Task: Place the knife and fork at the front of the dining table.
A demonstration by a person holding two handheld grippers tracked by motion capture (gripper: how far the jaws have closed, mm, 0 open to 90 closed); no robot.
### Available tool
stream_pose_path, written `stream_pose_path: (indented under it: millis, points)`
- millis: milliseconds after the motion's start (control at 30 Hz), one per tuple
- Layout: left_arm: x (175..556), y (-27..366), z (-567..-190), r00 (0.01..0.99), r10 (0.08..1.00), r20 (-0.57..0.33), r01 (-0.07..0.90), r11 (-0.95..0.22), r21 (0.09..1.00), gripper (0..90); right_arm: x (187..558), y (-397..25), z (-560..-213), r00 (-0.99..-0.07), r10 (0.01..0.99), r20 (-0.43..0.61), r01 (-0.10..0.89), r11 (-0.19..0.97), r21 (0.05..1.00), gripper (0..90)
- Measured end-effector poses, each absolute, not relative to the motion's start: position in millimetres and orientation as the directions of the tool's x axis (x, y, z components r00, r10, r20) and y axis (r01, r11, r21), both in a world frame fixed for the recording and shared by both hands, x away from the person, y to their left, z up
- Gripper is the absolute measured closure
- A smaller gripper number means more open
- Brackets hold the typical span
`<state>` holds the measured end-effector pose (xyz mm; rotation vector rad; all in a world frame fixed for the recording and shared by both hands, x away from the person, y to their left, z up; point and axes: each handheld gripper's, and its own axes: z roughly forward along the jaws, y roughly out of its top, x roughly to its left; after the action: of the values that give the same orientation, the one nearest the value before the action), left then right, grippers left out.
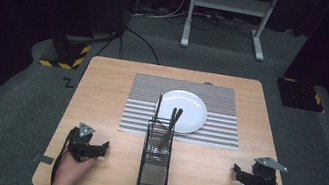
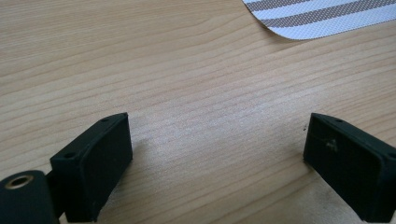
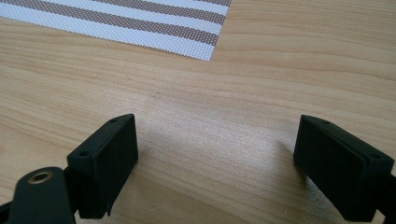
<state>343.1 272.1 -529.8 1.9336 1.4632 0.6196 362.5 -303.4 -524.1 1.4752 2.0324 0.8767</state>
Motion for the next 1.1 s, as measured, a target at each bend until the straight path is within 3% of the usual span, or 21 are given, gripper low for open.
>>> stream_pose_path:
  millis: [733,867,1100]
  points:
    - [341,271,-529,0.278,0.961,0.0,0.667,-0.193,0.719,8.4,363,-303,-524,-0.309,0.951,-0.006,0.648,0.215,0.731,13.3]
    - [338,265,-526,0.303,0.952,0.043,0.62,-0.231,0.75,7.8,363,-303,-524,-0.311,0.95,-0.007,0.647,0.218,0.731,13.3]
    - [330,253,-510,0.356,0.934,0.019,0.538,-0.221,0.814,7.9,363,-303,-524,-0.327,0.945,-0.008,0.643,0.229,0.731,13.3]
